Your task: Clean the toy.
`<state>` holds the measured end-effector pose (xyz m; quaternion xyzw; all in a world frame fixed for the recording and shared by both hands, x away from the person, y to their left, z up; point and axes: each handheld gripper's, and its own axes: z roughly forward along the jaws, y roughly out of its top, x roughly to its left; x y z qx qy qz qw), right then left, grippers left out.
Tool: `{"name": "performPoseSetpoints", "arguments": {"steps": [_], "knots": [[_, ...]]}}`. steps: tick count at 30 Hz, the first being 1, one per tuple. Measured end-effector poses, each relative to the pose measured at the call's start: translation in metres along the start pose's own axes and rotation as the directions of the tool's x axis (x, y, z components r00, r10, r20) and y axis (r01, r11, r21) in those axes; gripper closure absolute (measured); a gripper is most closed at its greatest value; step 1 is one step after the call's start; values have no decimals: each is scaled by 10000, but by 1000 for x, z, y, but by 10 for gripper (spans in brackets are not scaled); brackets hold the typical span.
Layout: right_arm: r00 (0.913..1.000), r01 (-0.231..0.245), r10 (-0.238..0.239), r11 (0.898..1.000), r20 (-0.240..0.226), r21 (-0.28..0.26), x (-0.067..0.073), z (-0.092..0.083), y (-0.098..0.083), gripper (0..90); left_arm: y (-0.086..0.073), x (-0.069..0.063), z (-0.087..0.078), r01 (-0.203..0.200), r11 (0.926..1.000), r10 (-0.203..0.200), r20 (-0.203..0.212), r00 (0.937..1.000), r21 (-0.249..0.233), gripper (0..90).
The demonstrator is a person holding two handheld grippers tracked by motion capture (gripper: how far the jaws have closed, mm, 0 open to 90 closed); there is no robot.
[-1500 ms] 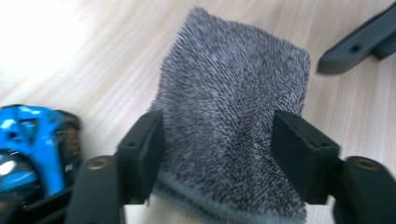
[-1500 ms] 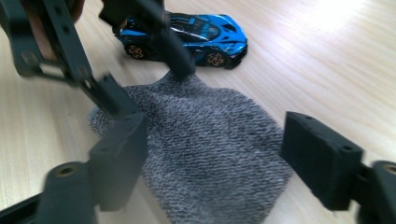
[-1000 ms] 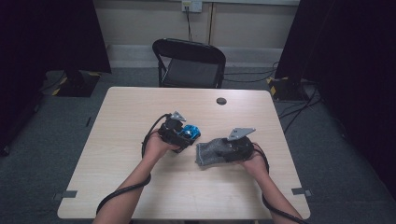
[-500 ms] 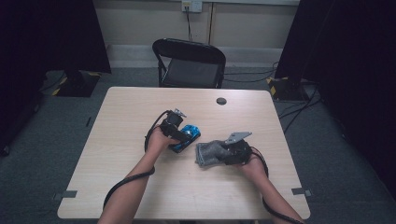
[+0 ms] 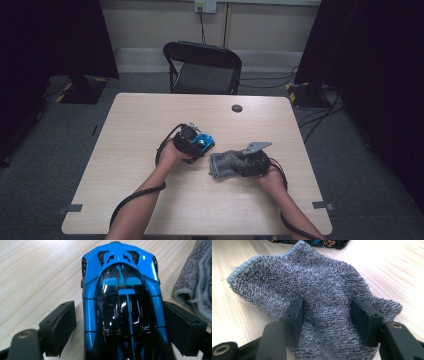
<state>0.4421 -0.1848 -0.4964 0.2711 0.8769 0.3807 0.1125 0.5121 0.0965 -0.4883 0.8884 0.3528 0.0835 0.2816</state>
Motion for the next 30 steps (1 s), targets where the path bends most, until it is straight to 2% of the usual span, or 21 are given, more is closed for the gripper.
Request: {"name": "performPoseSetpoints", "arguments": {"steps": [2, 3, 5, 10, 15, 20, 24, 30], "knots": [[10000, -29, 29, 10000, -1, -17, 0, 0, 0, 447, 0, -1, -2, -123, 9999, 123, 115, 9999, -13, 198], [10000, -35, 35, 10000, -13, -41, 0, 0, -1, 448, 1, -3, -2, -241, 9997, 241, 96, 9997, 9, 233], [10000, -71, 71, 10000, -25, -68, 0, 0, -1, 452, 2, -4, -2, -252, 9996, 252, -55, 9997, 117, 249], [9997, -194, 195, 9998, 141, -51, 2, 0, -1, 469, 3, -8, -2, -47, 9998, 54, -338, 9994, 215, 256], [9993, -303, 304, 9995, 217, -76, 3, 0, -2, 472, 0, -8, -4, -121, 9999, 124, -295, 9995, 89, 257], [9990, -381, 383, 9992, 246, -97, 4, 0, -2, 472, -1, -9, -4, -160, 9998, 163, -435, 9989, 71, 258], [9988, -413, 417, 9990, 262, -141, 4, 0, -2, 472, -3, -9, -4, -235, 9997, 233, -368, 9990, -63, 258], [9986, -471, 475, 9987, 242, -189, 3, 0, -3, 473, -3, -7, -4, -305, 9995, 306, -250, 9992, 32, 256]]}}
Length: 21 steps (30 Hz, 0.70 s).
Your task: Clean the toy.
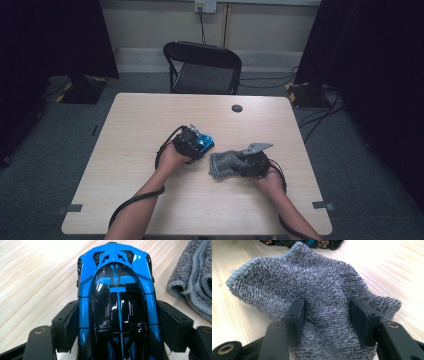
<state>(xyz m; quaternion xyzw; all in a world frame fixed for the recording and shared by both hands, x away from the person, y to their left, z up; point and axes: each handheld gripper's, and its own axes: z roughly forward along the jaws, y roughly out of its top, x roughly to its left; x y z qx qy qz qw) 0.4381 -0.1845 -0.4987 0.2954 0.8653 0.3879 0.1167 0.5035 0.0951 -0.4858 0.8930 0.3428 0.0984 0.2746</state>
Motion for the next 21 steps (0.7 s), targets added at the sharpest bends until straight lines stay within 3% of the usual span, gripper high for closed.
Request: {"name": "performPoseSetpoints", "arguments": {"steps": [7, 11, 13, 21], "knots": [[10000, -5, 5, 10000, 1, -9, 0, 0, 0, 473, 1, 1, 1, 50, 10000, -50, 66, 10000, -22, 255], [10000, -2, 2, 10000, -17, -13, 0, 0, 0, 473, -1, 0, 2, 144, 9997, -144, -24, 9999, -206, 256], [10000, 0, 0, 10000, -9, -15, 0, 0, 0, 473, -1, -3, 1, 79, 9995, -87, -279, 9996, -304, 257], [10000, -42, 42, 10000, -40, 0, -1, 0, 0, 474, 8, -2, 2, 89, 9991, -79, -233, 9997, 423, 255]]}}
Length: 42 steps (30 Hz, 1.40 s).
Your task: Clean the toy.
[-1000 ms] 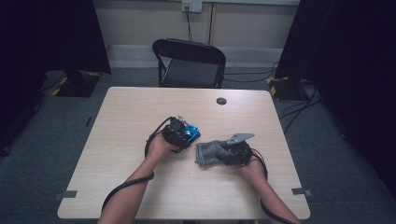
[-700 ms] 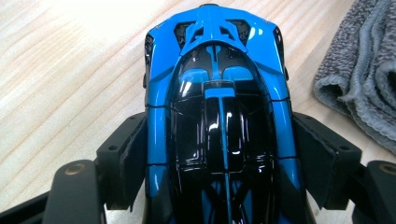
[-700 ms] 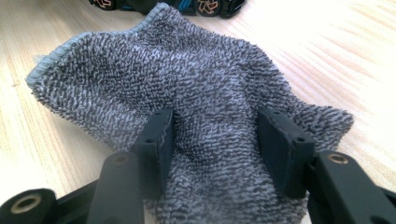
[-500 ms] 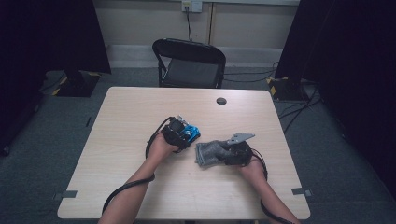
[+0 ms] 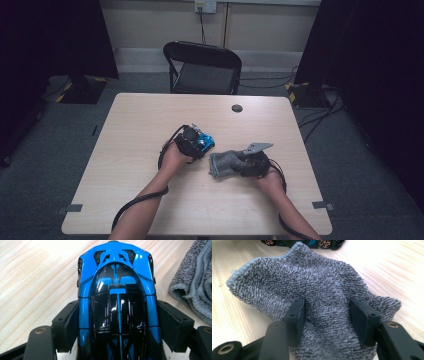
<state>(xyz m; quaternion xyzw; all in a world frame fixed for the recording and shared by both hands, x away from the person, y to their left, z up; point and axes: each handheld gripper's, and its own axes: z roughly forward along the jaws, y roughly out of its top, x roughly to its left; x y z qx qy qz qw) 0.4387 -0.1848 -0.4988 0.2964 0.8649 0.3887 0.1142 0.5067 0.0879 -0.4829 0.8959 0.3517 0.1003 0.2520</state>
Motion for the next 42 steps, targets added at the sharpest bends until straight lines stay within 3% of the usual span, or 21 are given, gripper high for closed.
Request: {"name": "performPoseSetpoints", "arguments": {"steps": [3, 11, 14, 15, 19, 28, 32, 36, 40, 42], "knots": [[10000, -11, 11, 10000, -12, -14, 0, 0, 0, 474, -1, 3, 1, 151, 9999, -149, 286, 9995, -74, 243], [10000, -54, 54, 10000, -65, -44, -1, 0, 0, 479, 1, 2, 1, 261, 9997, -261, 148, 9996, 9, 259], [10000, -50, 49, 10000, -64, -44, -1, 0, 0, 481, 0, 5, -1, 621, 9978, -614, 309, 9976, -217, 260], [10000, -52, 51, 10000, -63, -50, -1, 0, 0, 484, 0, 4, -4, 490, 9978, -482, 202, 9986, -440, 281], [10000, -92, 92, 9999, -35, -67, -2, 0, 0, 498, -2, 5, -5, 293, 9994, -290, 123, 9995, -185, 283], [9999, -141, 141, 9999, 22, -27, -1, 0, 0, 507, -5, 4, -11, 465, 9983, -457, 242, 9987, -350, 284], [9996, -213, 211, 9997, 210, 97, -1, 0, 2, 587, -3, 3, -21, 318, 9986, -307, 264, 9992, -426, 284], [9987, -337, 325, 9990, 401, 303, 2, 0, 5, 747, -4, 0, -32, 68, 9986, -47, 396, 9992, -531, 284], [9977, -564, 546, 9975, 403, 434, 2, 1, 8, 786, -9, -9, -41, -125, 9981, 165, 668, 9976, -603, 284], [9953, -940, 931, 9950, 263, 338, -1, 0, 7, 794, -12, -13, -46, -274, 9975, 323, 749, 9967, -657, 284]]}}
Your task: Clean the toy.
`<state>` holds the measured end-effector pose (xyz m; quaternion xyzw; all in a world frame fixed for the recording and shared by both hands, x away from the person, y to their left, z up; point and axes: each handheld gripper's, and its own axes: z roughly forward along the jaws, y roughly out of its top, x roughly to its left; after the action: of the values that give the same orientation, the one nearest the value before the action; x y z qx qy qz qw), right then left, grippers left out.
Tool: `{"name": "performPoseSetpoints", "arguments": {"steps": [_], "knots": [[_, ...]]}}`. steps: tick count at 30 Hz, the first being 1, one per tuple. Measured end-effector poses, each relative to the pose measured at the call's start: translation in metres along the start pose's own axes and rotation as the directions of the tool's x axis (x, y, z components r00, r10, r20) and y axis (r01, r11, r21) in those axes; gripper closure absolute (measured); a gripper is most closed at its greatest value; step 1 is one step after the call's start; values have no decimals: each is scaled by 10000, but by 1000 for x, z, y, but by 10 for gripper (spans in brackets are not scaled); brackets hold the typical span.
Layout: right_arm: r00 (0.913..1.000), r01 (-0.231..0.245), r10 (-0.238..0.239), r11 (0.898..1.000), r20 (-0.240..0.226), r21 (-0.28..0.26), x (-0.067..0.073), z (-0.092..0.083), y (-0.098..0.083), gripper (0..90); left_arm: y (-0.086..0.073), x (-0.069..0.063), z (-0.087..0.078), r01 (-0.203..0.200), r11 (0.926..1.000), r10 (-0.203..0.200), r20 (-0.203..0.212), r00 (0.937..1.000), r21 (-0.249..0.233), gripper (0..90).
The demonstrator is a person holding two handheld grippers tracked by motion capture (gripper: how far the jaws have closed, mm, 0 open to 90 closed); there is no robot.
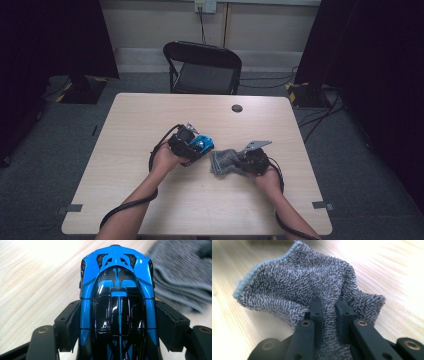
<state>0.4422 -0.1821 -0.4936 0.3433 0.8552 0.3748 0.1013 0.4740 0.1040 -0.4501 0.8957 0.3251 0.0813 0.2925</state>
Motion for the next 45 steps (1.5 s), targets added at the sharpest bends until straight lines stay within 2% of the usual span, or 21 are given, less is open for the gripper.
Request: {"name": "performPoseSetpoints", "arguments": {"steps": [2, 5, 11, 12, 15, 17, 19, 21, 22, 23, 25, 27, 30, 31, 32, 34, 35, 37, 39, 43, 45], "knots": [[9997, -233, 233, 9997, -52, -86, -2, -1, 0, 798, -3, -4, -6, -55, 9999, 57, 148, 9999, -138, 284], [9985, -456, 459, 9989, 308, -113, -6, -6, 2, 801, -8, -10, -12, -243, 9995, 250, 304, 9992, -222, 284], [9893, -1213, 1259, 9905, 739, -642, -24, -25, 9, 803, -17, -22, -21, -457, 9985, 473, 554, 9973, -308, 284], [9879, -1339, 1384, 9888, 695, -664, -27, -28, 12, 803, -18, -24, -22, -506, 9983, 522, 558, 9971, -293, 283], [9847, -1487, 1534, 9870, 825, -607, -31, -30, 18, 805, -20, -31, -24, -631, 9975, 652, 671, 9956, -332, 283], [9840, -1492, 1516, 9883, 932, -329, -30, -27, 20, 803, -21, -35, -24, -766, 9965, 791, 793, 9937, -337, 283], [9815, -1694, 1705, 9854, 868, -195, -27, -19, 17, 778, -22, -39, -25, -840, 9959, 866, 840, 9927, -333, 283], [9861, -1477, 1465, 9890, 788, 95, -22, -11, 13, 682, -22, -40, -26, -839, 9959, 867, 910, 9921, -339, 283], [9869, -1324, 1288, 9907, 972, 309, -19, -7, 11, 588, -23, -40, -26, -846, 9958, 875, 923, 9919, -349, 284], [9871, -1232, 1199, 9921, 1062, 247, -16, -6, 11, 513, -23, -40, -26, -832, 9958, 866, 948, 9917, -392, 283], [9919, -948, 936, 9955, 859, 94, -16, -10, 14, 440, -24, -40, -27, -862, 9955, 895, 951, 9914, -392, 284], [9949, -407, 418, 9991, 920, -138, -19, -18, 18, 430, -25, -40, -28, -785, 9959, 826, 980, 9917, -453, 284], [9973, -5, 15, 9999, 729, -140, -28, -26, 22, 399, -26, -40, -27, -724, 9964, 765, 1004, 9920, -439, 283], [9985, 168, -169, 9999, 530, 21, -29, -26, 21, 385, -27, -40, -26, -708, 9966, 748, 1023, 9919, -421, 283], [9977, 393, -410, 9987, 547, 321, -30, -23, 18, 356, -27, -41, -26, -728, 9965, 766, 1036, 9917, -399, 283], [9969, 545, -602, 9927, 511, 1075, -29, -14, 11, 329, -27, -42, -25, -752, 9964, 788, 1016, 9917, -388, 283], [9963, 644, -705, 9913, 496, 1146, -28, -10, 7, 324, -27, -42, -24, -748, 9963, 789, 1081, 9910, -416, 283], [9969, 567, -608, 9951, 495, 809, -27, -8, 1, 354, -26, -44, -23, -810, 9960, 848, 1098, 9903, -390, 283], [9971, 352, -409, 9955, 635, 875, -27, -8, 1, 416, -24, -46, -22, -890, 9954, 926, 1133, 9892, -363, 283], [9952, 284, -382, 9938, 905, 1075, -18, -7, 6, 670, -22, -50, -20, -923, 9946, 974, 1241, 9875, -468, 283], [9948, 100, -215, 9934, 1000, 1142, -15, -6, 8, 741, -21, -52, -20, -974, 9942, 1023, 1245, 9869, -451, 283]]}}
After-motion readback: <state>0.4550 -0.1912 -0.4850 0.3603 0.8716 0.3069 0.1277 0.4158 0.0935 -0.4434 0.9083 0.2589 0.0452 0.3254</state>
